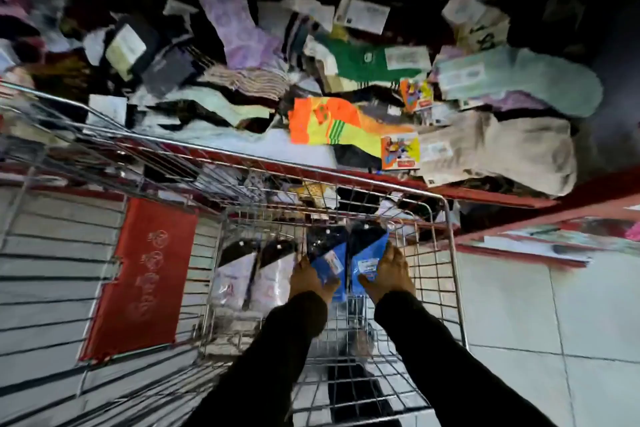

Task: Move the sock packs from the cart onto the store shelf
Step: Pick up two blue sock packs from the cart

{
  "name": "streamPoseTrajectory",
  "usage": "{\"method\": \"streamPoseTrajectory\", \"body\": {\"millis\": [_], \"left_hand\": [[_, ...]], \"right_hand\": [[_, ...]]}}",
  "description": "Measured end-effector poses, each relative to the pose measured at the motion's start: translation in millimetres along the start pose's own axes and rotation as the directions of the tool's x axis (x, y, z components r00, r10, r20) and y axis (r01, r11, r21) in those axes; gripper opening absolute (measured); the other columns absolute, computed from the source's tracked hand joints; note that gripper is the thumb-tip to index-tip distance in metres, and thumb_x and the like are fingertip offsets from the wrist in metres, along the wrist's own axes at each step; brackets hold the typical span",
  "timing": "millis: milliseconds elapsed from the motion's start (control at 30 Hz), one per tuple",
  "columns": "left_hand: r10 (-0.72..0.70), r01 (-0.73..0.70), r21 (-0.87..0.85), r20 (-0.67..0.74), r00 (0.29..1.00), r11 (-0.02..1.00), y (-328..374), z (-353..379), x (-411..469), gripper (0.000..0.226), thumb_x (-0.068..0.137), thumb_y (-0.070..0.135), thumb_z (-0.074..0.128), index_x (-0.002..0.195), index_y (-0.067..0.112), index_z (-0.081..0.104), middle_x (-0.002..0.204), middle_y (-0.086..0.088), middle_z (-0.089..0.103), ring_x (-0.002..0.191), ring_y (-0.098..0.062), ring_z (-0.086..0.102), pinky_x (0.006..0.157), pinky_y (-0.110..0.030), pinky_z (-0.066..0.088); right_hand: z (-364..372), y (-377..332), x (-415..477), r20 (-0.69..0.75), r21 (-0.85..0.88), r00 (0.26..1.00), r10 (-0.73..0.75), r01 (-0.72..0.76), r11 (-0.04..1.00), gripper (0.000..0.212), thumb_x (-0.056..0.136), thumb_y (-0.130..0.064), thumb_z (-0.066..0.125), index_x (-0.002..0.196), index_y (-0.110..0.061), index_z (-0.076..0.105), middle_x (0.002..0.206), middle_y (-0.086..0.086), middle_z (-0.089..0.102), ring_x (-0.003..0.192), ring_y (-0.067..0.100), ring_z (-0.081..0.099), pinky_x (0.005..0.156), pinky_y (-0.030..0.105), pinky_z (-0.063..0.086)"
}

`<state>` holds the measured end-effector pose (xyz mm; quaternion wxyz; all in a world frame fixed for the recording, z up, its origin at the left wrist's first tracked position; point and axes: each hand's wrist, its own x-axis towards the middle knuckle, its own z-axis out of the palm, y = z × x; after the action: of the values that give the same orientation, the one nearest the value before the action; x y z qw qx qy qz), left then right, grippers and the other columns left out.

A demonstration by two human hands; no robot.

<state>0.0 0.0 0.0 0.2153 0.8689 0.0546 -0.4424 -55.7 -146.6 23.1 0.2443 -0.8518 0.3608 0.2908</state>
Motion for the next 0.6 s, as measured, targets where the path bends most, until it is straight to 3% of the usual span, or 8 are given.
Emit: {"method": "streamPoseTrajectory", "body": {"millis": [167, 300, 600], "left_hand": [[-0.022, 0.015, -0.068, -0.095, 0.995, 0.998, 12, 13, 19, 0.081, 0.088, 0.036, 0.072, 0.149, 0.002, 0.031, 0.149, -0.017, 0.042, 0.136, -0.035, 0.045, 0.109, -0.039, 0.042], [-0.081, 0.077, -0.04, -0.108, 0.991, 0.996, 21, 18, 29, 0.086, 0.088, 0.045, 0.07, 0.15, 0.003, 0.027, 0.153, -0.015, 0.038, 0.137, -0.035, 0.044, 0.108, -0.041, 0.041], [-0.103, 0.105, 0.014, -0.095, 0.99, 0.994, 29, 18, 45, 0.118, 0.074, 0.054, 0.08, 0.154, -0.003, 0.013, 0.155, -0.018, 0.034, 0.142, -0.034, 0.04, 0.111, -0.042, 0.041]], "right_hand": [[18, -2, 16, -0.059, -0.009, 0.998, 0.009, -0.01, 1.0, 0.122, 0.078, -0.053, 0.076, 0.157, -0.006, -0.005, 0.162, 0.016, 0.017, 0.147, 0.036, 0.025, 0.11, 0.045, 0.04], [27, 0, 21, -0.106, -0.023, 0.994, 0.005, -0.007, 1.0, 0.131, 0.072, -0.058, 0.078, 0.157, -0.007, -0.007, 0.161, 0.017, 0.019, 0.145, 0.036, 0.028, 0.108, 0.044, 0.041], [29, 3, 29, -0.258, -0.015, 0.966, 0.003, -0.007, 1.0, 0.125, 0.064, -0.072, 0.072, 0.152, -0.003, 0.016, 0.142, 0.017, 0.041, 0.129, 0.036, 0.043, 0.094, 0.046, 0.049]]}}
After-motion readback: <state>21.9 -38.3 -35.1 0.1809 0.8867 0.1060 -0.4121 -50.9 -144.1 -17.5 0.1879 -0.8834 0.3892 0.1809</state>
